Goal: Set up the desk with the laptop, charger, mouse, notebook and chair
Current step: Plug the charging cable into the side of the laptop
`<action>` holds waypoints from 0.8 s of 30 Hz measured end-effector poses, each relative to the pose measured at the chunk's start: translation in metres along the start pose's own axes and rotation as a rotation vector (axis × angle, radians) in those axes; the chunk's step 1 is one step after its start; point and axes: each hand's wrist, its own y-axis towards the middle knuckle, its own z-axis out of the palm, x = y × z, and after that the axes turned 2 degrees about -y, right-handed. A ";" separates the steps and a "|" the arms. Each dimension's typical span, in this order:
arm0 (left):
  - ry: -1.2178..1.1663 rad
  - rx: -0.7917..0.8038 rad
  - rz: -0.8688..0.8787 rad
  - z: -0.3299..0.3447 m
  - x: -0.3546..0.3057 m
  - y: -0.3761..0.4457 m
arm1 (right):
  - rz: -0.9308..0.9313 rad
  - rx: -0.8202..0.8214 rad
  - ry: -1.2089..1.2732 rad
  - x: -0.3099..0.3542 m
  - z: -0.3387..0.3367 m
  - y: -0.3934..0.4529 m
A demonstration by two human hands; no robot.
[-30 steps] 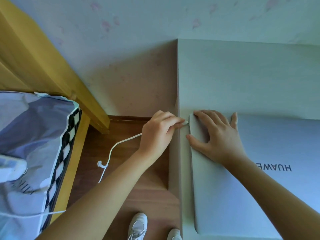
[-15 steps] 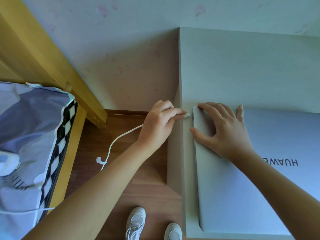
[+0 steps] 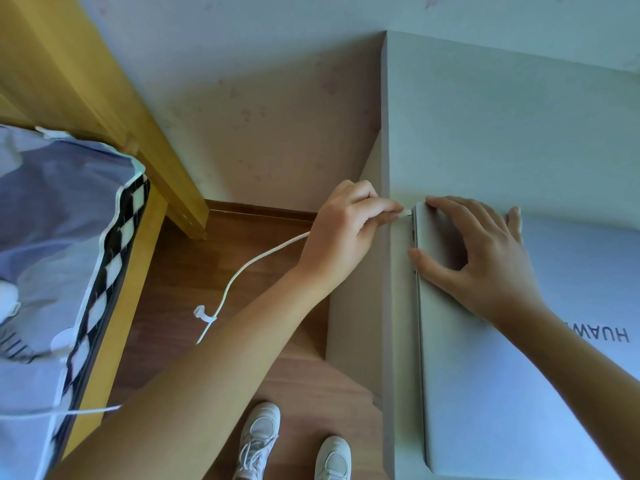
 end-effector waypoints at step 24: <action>-0.053 -0.019 0.028 0.000 -0.001 -0.008 | 0.002 0.008 0.010 0.000 0.000 0.000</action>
